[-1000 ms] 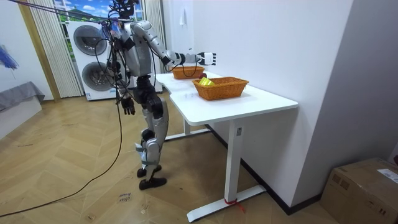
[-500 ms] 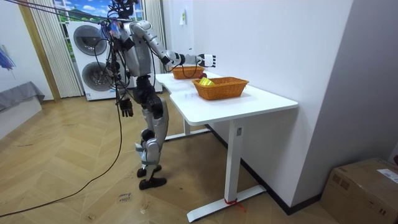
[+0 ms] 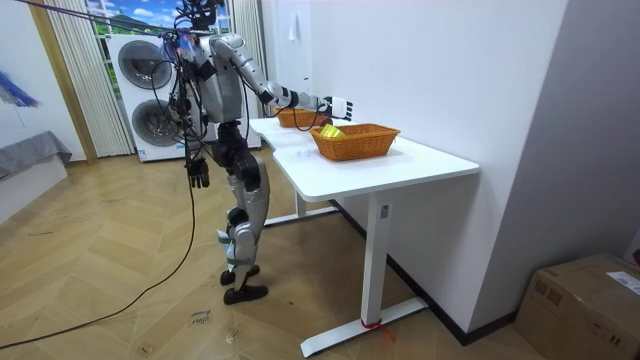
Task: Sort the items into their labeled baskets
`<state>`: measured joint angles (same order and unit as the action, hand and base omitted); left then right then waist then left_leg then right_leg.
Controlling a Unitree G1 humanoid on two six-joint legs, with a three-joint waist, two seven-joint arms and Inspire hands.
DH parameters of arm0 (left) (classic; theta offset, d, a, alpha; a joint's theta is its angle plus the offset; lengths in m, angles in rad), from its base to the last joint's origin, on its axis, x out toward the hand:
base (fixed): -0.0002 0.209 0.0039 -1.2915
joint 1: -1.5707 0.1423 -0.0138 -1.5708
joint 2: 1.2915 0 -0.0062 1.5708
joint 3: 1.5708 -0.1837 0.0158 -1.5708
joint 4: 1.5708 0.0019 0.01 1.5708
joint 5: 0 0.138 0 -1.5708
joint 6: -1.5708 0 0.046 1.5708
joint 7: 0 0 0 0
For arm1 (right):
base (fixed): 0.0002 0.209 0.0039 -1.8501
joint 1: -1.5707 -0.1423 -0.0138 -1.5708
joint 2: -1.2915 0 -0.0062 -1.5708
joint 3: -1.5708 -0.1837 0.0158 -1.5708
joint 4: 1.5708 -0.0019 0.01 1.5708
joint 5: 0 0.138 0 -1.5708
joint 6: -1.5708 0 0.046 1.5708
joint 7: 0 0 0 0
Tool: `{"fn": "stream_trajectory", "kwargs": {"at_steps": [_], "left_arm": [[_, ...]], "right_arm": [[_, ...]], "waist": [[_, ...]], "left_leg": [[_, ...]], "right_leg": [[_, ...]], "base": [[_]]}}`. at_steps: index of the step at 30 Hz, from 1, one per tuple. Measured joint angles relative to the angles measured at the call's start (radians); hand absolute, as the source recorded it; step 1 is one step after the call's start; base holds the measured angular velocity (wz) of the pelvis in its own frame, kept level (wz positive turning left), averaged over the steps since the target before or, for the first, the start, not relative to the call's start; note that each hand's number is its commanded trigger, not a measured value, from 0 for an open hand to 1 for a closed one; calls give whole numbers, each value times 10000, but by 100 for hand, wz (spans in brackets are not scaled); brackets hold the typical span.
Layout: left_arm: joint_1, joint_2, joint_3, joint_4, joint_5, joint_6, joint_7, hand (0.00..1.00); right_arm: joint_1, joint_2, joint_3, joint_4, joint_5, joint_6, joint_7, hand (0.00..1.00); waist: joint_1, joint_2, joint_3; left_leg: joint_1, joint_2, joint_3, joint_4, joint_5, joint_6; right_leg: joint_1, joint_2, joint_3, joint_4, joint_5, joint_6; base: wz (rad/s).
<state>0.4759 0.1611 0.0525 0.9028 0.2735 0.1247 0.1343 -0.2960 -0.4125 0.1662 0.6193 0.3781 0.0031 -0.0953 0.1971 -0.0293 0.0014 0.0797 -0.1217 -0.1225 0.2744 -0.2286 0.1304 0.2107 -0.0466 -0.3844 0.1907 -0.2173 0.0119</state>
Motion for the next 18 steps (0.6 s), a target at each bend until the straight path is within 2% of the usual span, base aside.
{"fn": "stream_trajectory", "kwargs": {"at_steps": [11, 18], "left_arm": [[-3, 203, 0, -32, -68, -28, -110, 0], [52, 207, -30, -279, -50, -117, -156, 0]], "right_arm": [[0, 2, 88, 0, -45, 0, 117, 0], [13, 8, 121, -7, -960, 0, 125, 0]], "waist": [[42, 66, 35], [98, 29, 2]], "left_leg": [[-12, 14, 86, 69, 23, 1], [-156, 17, 128, 190, 29, 4]], "right_leg": [[-65, -34, 12, 153, -27, -4], [-198, -49, 9, 252, -26, -6]], "base": [[0], [0]]}}
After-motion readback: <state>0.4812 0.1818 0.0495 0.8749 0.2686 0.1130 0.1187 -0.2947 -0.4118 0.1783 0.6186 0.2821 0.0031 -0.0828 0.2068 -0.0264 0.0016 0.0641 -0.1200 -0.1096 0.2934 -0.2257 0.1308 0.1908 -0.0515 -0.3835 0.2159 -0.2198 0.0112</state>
